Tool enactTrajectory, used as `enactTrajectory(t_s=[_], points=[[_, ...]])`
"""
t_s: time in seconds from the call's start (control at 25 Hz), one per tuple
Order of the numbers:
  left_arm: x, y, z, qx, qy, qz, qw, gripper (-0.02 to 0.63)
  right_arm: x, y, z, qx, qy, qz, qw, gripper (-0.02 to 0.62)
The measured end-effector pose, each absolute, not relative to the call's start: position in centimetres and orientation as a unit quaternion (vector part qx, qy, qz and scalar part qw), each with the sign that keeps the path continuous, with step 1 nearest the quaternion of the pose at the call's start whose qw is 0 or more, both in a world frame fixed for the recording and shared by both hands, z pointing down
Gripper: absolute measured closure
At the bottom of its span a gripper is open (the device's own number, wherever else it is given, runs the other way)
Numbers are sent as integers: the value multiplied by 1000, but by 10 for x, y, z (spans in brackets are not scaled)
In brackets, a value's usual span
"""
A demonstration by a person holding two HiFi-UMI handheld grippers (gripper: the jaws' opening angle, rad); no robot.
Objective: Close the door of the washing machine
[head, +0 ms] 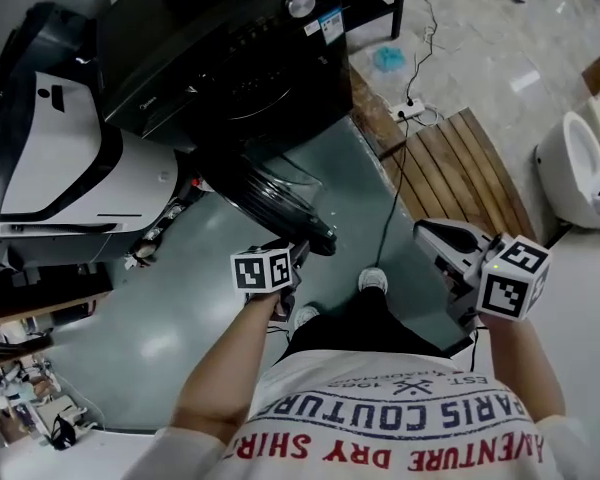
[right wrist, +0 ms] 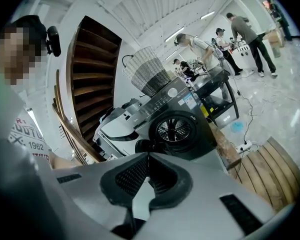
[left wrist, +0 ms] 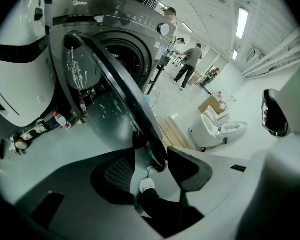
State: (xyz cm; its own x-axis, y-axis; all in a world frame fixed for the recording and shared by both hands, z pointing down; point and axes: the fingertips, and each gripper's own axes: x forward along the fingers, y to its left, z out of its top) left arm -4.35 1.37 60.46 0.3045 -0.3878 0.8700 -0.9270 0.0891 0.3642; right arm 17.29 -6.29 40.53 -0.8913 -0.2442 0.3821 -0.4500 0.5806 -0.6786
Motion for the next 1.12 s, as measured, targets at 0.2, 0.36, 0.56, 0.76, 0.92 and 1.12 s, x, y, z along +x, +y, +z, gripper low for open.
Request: enactTrajectory(t_s=[0.2, 0.36, 0.56, 0.76, 0.92, 1.12], points=[[-27, -19, 603, 636, -523, 249, 509, 388, 191, -67, 413, 215, -874, 417, 128, 572], [-19, -39, 603, 645, -519, 230, 512, 388, 196, -67, 418, 226, -869, 422, 128, 572], [-9, -60, 599, 666, -506, 223, 501, 400, 195, -70, 418, 235, -865, 424, 133, 572], [-4, -78, 599, 683, -479, 227, 503, 407, 190, -94, 411, 254, -861, 424, 121, 572], [-1, -96, 600, 690, -461, 227, 510, 417, 182, -115, 409, 263, -859, 425, 110, 572], [0, -114, 602, 697, -443, 242, 509, 450, 177, -132, 409, 275, -853, 432, 95, 572]])
